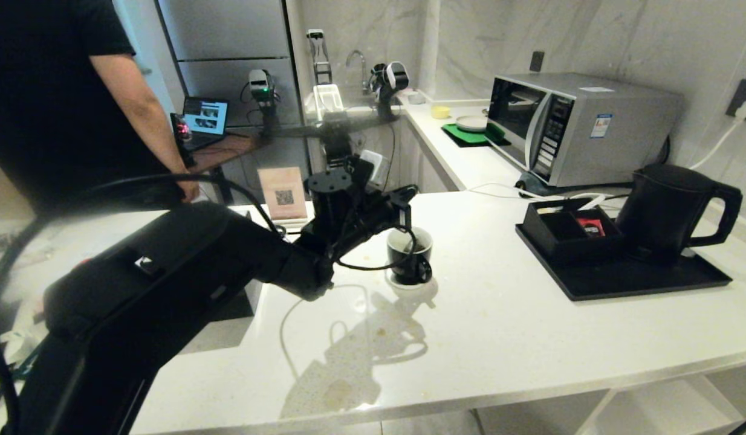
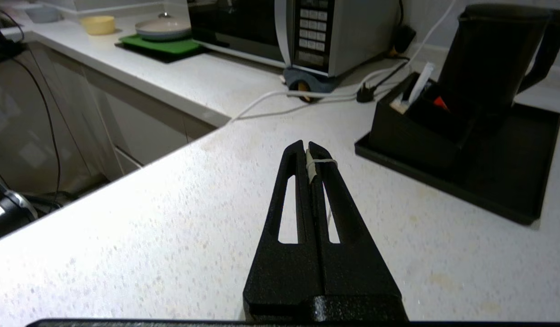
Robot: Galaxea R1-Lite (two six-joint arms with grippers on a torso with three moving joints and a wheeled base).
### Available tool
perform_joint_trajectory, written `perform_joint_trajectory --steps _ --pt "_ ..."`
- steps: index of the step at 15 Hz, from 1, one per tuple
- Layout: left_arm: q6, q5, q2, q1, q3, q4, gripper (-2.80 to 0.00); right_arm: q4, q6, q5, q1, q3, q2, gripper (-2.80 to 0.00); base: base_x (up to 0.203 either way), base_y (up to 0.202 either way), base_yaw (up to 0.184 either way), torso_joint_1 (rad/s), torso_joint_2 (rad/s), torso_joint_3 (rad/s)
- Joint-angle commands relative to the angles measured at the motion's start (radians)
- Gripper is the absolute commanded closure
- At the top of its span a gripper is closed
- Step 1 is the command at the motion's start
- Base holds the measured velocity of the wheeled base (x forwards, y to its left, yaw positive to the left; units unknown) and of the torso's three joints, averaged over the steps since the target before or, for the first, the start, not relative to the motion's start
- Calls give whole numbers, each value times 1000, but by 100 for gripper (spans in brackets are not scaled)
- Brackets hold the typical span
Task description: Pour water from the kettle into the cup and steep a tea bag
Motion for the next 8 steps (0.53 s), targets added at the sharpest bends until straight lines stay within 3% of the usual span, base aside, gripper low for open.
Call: perform_joint_trajectory --steps 1,4,8 --pt "-1 0 6 0 75 -46 0 0 0 0 0 0 0 0 0 0 0 0 0 0" --pt "-2 1 20 6 156 -111 0 0 0 0 0 0 0 0 0 0 0 0 0 0" --pt "-1 0 28 11 161 -113 0 0 0 0 0 0 0 0 0 0 0 0 0 0"
